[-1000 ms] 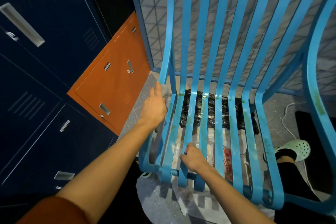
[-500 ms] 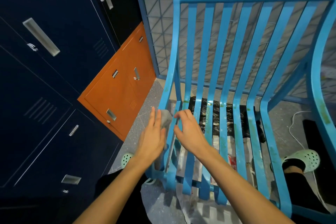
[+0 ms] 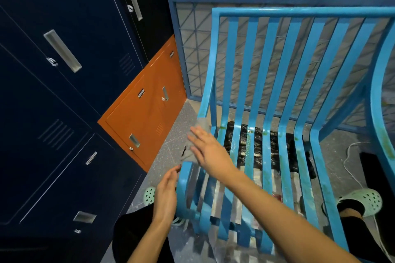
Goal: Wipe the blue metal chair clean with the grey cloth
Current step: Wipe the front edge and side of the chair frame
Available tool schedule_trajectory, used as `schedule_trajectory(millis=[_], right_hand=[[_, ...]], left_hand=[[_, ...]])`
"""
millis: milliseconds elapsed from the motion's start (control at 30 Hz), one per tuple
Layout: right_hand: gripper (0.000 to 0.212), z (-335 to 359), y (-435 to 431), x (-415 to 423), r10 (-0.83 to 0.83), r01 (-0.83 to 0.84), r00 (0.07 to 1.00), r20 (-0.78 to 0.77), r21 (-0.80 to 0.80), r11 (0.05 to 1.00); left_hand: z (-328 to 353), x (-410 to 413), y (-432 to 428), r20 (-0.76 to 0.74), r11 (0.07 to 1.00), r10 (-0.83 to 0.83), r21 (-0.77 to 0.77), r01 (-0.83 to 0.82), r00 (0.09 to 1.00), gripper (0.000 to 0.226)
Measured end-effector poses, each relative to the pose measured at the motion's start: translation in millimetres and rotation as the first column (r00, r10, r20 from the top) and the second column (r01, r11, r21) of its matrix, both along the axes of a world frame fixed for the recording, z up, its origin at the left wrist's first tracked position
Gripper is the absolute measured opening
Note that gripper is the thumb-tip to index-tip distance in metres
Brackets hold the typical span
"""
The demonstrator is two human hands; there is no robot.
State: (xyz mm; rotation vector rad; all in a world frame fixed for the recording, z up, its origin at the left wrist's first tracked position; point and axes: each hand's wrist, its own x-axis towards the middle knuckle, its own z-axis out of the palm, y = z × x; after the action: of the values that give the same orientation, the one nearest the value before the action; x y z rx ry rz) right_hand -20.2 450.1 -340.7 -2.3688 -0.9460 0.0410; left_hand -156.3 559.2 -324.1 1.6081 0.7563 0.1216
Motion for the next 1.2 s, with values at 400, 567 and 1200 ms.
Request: schedule_trajectory(millis=[400,567,1200], right_hand=[[0.031,11.5,-8.4,-28.2,-0.061,0.063,0.998,-0.023,0.117,0.991],[0.040,15.3,-2.1,45.0,-0.073,0.073,0.997,0.019,-0.023,0.997],[0.024,33.1,-4.4,101.2,0.053,-0.047,0.988,0.143,-0.044,0.998]], left_hand=[[7.4,58.6,-6.2,-0.190,0.861,-0.202,0.433,0.266,0.961,0.044],[5.4,83.2,-3.0,-0.186,0.723,-0.292,0.600,0.344,0.938,0.058],[2.8,82.7,-2.0,-0.143,0.674,-0.258,0.682,0.284,0.956,0.034]])
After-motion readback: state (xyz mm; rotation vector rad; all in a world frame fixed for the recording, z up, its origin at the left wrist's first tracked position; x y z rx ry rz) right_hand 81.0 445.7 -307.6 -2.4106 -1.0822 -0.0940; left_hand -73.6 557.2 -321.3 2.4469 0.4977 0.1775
